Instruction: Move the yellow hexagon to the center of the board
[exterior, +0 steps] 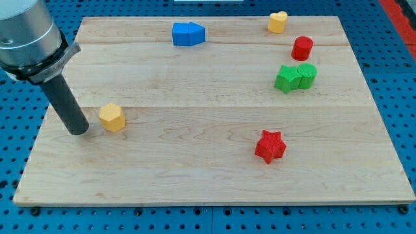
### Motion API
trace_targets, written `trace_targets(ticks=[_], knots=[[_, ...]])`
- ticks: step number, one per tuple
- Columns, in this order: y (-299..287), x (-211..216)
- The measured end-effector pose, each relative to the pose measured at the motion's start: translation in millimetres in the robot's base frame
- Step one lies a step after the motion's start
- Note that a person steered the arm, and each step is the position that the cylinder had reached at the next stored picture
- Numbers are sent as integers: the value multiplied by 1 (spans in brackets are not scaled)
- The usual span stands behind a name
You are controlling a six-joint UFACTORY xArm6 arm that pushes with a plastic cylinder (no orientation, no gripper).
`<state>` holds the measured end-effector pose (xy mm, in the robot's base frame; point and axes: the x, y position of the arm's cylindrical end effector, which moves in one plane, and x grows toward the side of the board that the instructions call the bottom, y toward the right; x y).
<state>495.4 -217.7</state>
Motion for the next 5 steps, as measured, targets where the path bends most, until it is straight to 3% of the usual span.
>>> trace_targets(ticks=[2,5], knots=[[51,-17],[79,-39]])
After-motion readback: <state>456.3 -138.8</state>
